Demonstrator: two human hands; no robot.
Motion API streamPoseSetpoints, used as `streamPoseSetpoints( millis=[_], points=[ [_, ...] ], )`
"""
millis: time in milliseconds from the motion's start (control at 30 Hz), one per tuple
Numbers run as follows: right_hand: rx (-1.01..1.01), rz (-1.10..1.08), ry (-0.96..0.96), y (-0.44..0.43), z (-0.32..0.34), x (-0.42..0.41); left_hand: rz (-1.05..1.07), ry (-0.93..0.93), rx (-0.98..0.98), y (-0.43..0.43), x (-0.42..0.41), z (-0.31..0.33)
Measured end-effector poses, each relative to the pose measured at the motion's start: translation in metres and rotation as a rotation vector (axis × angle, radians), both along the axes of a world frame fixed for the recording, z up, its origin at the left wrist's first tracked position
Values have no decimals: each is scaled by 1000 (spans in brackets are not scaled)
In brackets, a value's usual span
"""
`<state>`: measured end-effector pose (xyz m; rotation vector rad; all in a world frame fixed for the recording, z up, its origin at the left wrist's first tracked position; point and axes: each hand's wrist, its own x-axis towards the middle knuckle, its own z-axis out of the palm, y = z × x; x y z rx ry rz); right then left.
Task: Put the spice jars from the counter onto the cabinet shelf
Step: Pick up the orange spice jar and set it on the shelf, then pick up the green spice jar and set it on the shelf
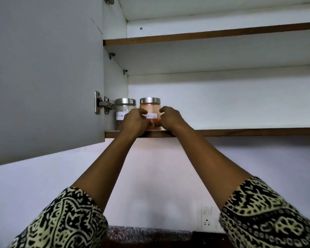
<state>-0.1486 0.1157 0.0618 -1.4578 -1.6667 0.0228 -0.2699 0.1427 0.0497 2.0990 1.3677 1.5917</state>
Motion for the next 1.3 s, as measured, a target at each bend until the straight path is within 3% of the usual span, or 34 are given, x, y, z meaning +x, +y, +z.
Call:
streamPoseSetpoints(
  millis=[133, 233, 333, 533, 767, 967, 1167, 1300],
  points=[
    [236, 94, 109, -45, -38, 4, -191, -188, 126, -46, -5, -35],
    [286, 176, 154, -82, -89, 12, -264, -224, 122, -79, -15, -84],
    [136, 211, 160, -106, -155, 26, -330, -196, -17, -101, -24, -151],
    [-387, 279, 150, -123, -293, 36, -414, -93, -399, -113, -26, -286],
    [-783, 195, -150, -114, -429, 36, -352, 275, -703, -107, -16, -421],
    [-938, 113, -213, -105, -499, 32, -346, 524, -808, -100, -12, -499],
    [-946, 80, -76, -100, -518, 27, -344, 412, -867, -98, 0, -525],
    [-883, 94, -14, -102, -510, 33, -345, 294, -807, -98, -3, -521]
  ],
)
